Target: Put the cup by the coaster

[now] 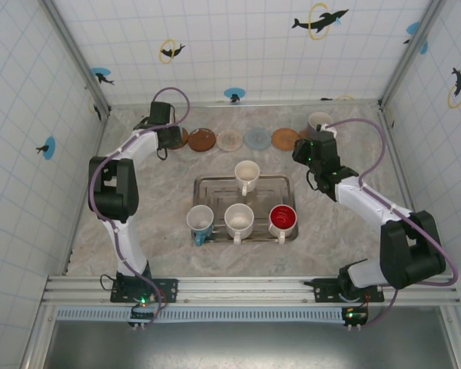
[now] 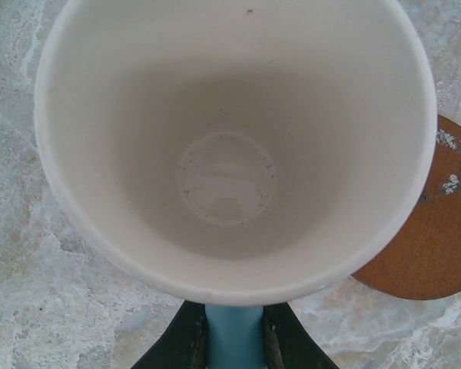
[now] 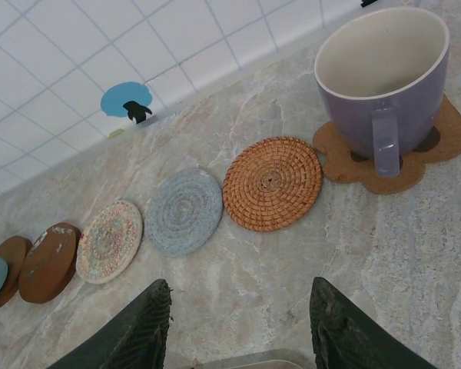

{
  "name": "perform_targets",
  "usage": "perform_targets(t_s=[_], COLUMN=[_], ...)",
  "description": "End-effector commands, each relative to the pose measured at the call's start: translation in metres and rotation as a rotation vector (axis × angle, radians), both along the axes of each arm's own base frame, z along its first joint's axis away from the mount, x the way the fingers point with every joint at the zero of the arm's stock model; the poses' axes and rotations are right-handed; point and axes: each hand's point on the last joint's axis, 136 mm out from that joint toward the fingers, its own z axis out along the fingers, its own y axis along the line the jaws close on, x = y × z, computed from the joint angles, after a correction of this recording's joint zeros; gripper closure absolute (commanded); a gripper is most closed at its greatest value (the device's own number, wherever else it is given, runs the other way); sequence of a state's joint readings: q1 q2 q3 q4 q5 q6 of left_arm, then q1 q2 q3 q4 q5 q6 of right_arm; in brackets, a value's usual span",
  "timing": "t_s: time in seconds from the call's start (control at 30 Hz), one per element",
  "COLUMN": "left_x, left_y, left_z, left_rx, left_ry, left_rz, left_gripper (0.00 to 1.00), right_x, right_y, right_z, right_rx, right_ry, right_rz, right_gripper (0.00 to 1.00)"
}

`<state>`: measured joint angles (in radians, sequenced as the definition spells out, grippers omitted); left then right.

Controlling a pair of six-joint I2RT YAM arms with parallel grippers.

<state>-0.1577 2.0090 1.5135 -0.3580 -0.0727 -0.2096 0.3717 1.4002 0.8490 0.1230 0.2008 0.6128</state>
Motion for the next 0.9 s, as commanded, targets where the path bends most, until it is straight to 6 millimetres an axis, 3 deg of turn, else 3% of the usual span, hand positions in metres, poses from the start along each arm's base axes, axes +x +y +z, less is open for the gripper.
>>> perform_targets(t_s=[0.0, 0.87], left_x=[0.026, 0.026], left_y=[0.004, 0.006], left_z=[0.028, 0.017], left_rx=[-0.014, -0.005], left_ry=[-0.101, -0.075], left_rz=[0.011, 0.016], left_gripper=[1.0, 1.0], right_x=[0.011, 0.013], right_y=[0.003, 0.007], right_z=[0.016, 0.015], right_rx=[0.025, 0.029], right_ry=[-0.045, -0.037], right_rz=[-0.002, 0.011], right_gripper=[0.49, 0.49])
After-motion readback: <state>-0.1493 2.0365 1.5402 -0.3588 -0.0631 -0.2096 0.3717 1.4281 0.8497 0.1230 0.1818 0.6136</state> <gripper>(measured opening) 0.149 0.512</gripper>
